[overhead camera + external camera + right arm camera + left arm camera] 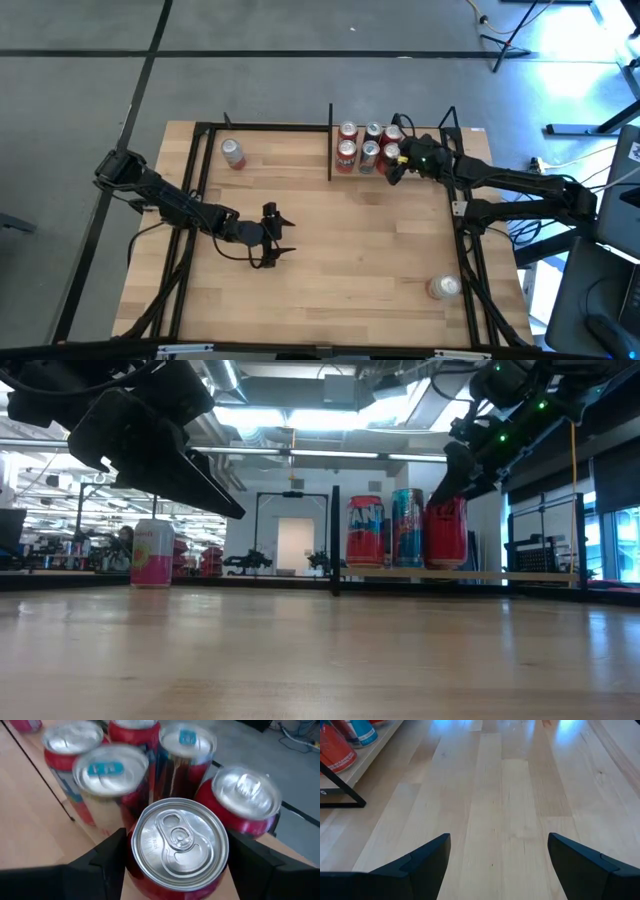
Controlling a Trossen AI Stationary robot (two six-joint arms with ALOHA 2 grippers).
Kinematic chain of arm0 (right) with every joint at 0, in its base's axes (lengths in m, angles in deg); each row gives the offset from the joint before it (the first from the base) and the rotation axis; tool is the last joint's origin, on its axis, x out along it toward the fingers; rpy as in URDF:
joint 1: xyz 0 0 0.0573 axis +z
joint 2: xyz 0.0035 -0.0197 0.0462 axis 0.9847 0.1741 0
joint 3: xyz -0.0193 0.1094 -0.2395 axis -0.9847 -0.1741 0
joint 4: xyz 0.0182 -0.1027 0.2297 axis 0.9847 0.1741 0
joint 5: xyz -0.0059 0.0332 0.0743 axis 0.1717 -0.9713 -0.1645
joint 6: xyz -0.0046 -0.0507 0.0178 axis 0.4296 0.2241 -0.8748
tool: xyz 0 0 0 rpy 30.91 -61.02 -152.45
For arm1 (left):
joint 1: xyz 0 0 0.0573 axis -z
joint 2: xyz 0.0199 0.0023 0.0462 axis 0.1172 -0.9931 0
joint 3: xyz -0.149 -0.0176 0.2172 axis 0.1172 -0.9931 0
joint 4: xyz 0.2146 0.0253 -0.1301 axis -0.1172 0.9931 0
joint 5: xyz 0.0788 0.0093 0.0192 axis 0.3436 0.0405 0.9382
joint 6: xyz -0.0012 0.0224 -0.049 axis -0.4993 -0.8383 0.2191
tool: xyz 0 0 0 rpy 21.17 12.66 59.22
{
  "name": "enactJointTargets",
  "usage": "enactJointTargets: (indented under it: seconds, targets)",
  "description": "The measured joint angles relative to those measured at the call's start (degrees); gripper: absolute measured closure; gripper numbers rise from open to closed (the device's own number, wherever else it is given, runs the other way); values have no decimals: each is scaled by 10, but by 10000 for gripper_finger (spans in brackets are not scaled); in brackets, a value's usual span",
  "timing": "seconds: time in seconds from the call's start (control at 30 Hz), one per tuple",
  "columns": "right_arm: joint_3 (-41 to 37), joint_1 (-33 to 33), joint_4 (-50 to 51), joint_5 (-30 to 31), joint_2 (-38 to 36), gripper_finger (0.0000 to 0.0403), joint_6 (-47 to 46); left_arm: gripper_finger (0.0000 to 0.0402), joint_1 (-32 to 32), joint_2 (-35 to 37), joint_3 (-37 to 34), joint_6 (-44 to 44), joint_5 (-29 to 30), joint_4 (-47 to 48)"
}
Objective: Place canned beverage on shelf
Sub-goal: Put the red soda can on the shelf aligned with the other red soda can, then put the bottom pink soda can on the shelf
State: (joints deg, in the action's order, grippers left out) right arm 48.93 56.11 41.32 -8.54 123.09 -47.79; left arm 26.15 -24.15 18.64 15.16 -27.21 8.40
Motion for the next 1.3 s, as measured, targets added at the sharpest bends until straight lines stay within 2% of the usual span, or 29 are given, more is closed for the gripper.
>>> enactJointTargets:
  seconds: [0.3,0.6,0.7,0.87,1.03,1.17,1.3]
  targets:
    - [-17,-9,-24,-16,3,142,6,88,0,0,0,0,0,-3]
    - [-8,-9,-14,-21,1,63,21,88,0,0,0,0,0,-3]
    - [26,-9,30,-28,-11,47,31,88,0,0,0,0,0,-3]
    - [113,-6,176,-105,-32,39,7,88,0,0,0,0,0,-2]
    - [168,67,334,-138,-38,45,-86,88,0,0,0,0,0,-2]
    - [183,160,441,-135,-38,49,-211,88,0,0,0,0,0,-2]
    - [183,264,505,-134,-38,50,-344,88,0,0,0,0,0,-2]
